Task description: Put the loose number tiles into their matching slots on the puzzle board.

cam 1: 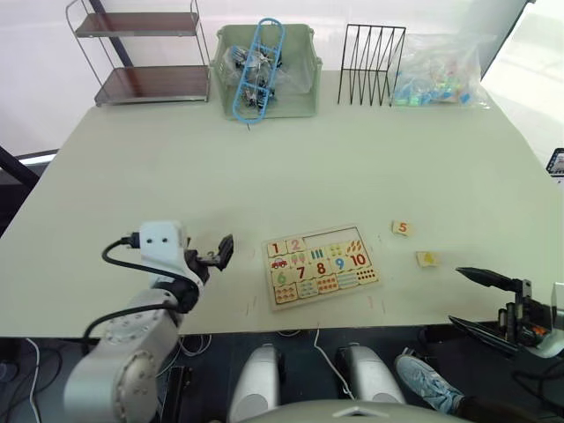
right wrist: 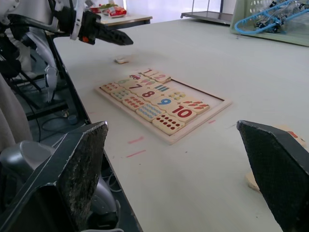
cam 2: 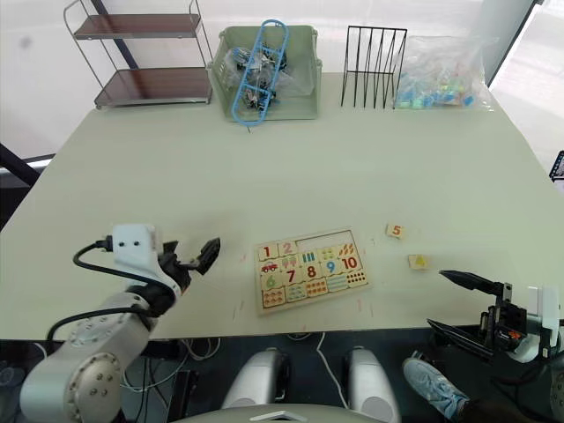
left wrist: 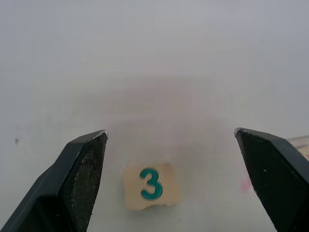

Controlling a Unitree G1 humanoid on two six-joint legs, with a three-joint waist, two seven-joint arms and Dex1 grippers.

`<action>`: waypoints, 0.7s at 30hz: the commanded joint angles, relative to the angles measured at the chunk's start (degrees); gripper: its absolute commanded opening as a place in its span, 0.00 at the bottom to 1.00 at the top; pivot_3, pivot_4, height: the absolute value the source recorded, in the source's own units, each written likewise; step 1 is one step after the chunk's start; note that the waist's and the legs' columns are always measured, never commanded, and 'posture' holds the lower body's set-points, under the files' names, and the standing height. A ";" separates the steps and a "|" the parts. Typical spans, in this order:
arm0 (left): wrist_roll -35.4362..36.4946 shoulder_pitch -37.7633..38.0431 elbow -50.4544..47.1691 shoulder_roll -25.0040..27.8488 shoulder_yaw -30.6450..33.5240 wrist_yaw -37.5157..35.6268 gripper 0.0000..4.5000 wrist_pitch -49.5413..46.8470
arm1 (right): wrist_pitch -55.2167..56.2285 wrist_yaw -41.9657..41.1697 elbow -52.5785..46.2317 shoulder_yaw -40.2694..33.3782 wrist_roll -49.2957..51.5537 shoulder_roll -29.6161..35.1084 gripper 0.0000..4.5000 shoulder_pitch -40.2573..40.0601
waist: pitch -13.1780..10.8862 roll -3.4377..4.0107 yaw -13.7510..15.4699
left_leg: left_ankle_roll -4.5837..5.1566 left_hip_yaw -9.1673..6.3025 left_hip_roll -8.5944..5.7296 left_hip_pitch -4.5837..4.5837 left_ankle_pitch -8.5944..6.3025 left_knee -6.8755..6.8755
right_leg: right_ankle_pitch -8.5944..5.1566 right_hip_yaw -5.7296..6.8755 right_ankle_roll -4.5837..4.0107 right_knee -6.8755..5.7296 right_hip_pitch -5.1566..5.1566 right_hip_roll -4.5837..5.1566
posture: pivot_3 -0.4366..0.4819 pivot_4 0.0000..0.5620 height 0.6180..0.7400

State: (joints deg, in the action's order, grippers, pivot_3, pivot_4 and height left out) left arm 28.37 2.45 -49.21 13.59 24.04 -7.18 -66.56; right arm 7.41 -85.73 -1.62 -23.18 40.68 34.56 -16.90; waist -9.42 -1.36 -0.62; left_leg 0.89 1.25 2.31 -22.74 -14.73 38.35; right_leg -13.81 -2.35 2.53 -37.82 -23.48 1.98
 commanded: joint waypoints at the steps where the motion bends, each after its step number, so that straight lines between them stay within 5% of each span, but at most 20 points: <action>1: 6.34 -2.13 5.32 7.23 5.28 -10.27 0.99 2.58 | 0.45 0.62 -0.90 -0.62 0.64 -0.60 1.00 -0.27 | 0.00 0.00 -0.05 | 0.00 0.01 0.00 0.00 0.00 0.00 | 0.00 -0.01 0.00 0.00 0.00 0.00 | 0.48 0.27 1.00; 6: 10.37 -1.18 14.11 14.85 5.01 -23.72 0.99 10.05 | 0.85 1.37 -1.58 -0.07 0.29 -1.75 1.00 -0.52 | 0.00 0.00 -0.08 | 0.00 0.03 0.00 0.00 0.00 -0.01 | 0.00 -0.02 0.00 0.00 0.00 0.01 | 0.48 0.27 1.00; 11: 6.75 -1.97 28.68 27.26 0.93 -42.02 0.99 23.63 | 1.35 2.00 -2.24 -0.08 0.12 -2.54 1.00 -1.18 | -0.03 0.04 -0.02 | 0.00 0.03 0.01 0.02 0.00 -0.02 | -0.01 0.00 -0.02 0.00 -0.02 0.00 | 0.48 0.27 1.00; 21: -2.44 -20.15 63.26 41.25 -11.74 -79.54 0.99 55.89 | 2.80 3.90 -3.39 0.34 -0.63 -3.99 1.00 -2.48 | -0.06 0.03 0.15 | -0.01 0.14 0.02 -0.05 0.00 -0.05 | -0.01 -0.01 -0.01 0.09 -0.09 0.02 | 0.48 0.27 1.00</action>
State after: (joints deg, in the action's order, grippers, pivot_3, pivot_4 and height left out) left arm 27.89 -16.03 9.39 53.73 14.41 -80.18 -16.64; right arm 9.18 -82.11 -3.58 -22.25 39.61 30.66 -18.96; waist -9.48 -1.32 -0.47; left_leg 0.88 1.39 2.34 -22.79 -14.73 38.30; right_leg -13.82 -2.35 2.52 -37.73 -23.58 2.00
